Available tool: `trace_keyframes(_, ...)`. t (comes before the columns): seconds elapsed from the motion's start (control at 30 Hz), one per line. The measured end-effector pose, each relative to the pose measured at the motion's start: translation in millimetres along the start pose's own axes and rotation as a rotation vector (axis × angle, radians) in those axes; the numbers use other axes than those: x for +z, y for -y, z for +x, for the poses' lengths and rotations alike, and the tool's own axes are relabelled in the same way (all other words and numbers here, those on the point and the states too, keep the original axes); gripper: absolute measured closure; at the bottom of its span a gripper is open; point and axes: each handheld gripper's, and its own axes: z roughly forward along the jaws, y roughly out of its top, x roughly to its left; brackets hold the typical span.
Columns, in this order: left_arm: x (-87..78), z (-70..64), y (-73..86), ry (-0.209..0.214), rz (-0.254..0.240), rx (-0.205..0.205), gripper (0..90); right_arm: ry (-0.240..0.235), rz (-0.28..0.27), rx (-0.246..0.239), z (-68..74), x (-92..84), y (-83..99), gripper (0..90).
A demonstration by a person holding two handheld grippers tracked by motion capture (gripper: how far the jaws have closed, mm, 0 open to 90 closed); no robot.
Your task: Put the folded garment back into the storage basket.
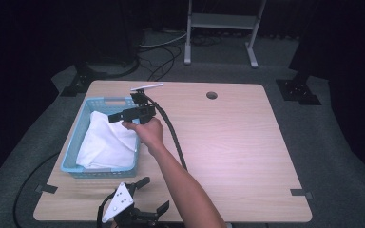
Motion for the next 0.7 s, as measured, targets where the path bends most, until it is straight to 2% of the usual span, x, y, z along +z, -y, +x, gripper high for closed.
trace_keyframes(0.33, -3.2, -2.6, -0.7, -0.003, -0.003, 0.004, 2.5, -0.043, -0.028, -0.027, 2.9, -29.8, 6.8, 25.1)
trace_keyframes(0.53, -2.8, -1.5, -0.7, -0.007, 0.002, 0.005, 2.5, -0.061, -0.056, -0.021, -4.6, -54.2, 12.5, 22.3)
trace_keyframes(0.6, -2.6, -1.0, -0.4, -0.008, 0.005, 0.003, 2.5, -0.081, -0.069, -0.006, -7.5, -63.2, 14.5, 21.9)
trace_keyframes(0.7, -2.0, -1.3, -0.9, -0.008, 0.004, 0.005, 2.5, -0.081, -0.077, -0.013, -11.0, -76.1, 18.0, 21.4)
